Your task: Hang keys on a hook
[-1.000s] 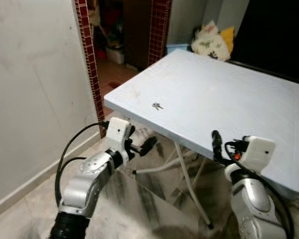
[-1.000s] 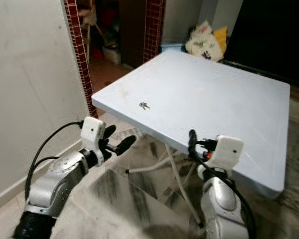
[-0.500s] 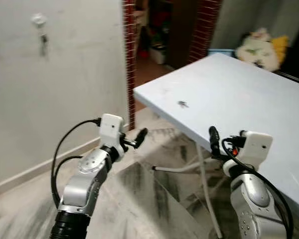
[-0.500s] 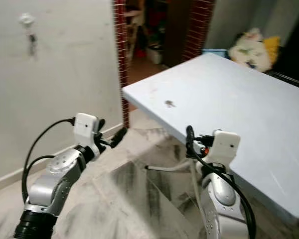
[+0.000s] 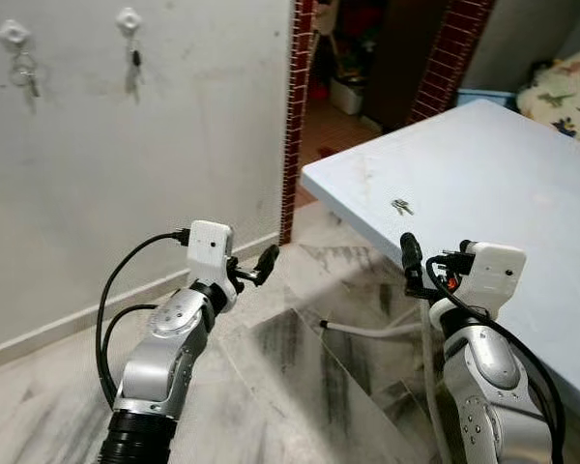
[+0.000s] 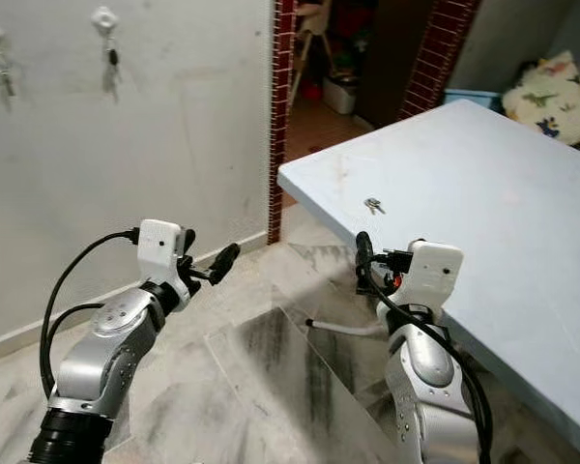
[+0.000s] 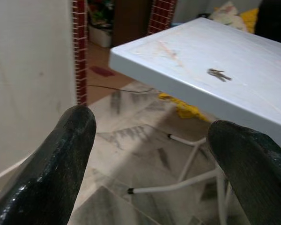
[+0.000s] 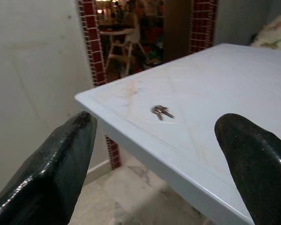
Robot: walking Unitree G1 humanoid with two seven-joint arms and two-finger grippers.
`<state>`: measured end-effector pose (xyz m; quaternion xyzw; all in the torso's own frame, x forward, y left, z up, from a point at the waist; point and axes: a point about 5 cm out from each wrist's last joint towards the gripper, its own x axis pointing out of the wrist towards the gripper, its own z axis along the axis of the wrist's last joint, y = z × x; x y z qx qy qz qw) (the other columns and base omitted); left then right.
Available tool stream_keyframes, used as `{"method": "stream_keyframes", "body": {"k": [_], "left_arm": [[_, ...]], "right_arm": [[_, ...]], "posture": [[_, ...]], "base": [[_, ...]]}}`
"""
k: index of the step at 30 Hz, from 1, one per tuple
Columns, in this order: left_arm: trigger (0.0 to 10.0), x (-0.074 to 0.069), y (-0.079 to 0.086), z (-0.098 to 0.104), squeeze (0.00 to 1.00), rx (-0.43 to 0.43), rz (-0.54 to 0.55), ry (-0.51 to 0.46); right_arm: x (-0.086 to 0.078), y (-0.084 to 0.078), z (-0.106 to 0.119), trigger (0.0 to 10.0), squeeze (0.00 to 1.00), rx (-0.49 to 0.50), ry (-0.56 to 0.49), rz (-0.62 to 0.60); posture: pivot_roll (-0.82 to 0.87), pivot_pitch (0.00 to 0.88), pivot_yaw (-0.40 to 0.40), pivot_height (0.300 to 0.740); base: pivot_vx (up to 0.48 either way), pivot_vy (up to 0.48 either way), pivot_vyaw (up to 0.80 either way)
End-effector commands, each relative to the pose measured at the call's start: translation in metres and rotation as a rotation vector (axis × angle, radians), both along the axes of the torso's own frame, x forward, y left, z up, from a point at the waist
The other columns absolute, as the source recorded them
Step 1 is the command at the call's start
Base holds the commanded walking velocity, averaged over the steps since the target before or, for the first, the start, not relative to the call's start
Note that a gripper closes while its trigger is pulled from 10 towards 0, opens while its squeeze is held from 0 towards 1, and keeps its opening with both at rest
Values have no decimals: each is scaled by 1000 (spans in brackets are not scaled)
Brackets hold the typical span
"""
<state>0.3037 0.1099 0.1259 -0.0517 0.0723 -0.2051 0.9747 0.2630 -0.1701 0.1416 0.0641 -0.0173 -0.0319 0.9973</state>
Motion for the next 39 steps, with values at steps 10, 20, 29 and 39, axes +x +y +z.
{"method": "stream_keyframes", "body": {"k": [10,20,29,39], "left_arm": [[10000,-1,-3,3,0,-3,-19,-10],[10000,-1,-4,3,0,-3,-27,-10],[10000,-2,-4,1,0,0,-27,-4],[10000,-3,-2,0,0,5,-28,1]], "right_arm": [[1,-1,3,10000,0,-16,-9,1],[3,-1,4,10000,0,-25,-15,4],[3,-1,4,10000,0,-27,-15,4],[3,0,3,10000,0,-27,-13,3]], "posture": [[87,0,-52,740],[90,0,-55,740],[89,0,-55,740],[86,0,-51,740]], "base": [[227,0,0],[359,0,0],[395,0,0],[351,0,0]]}}
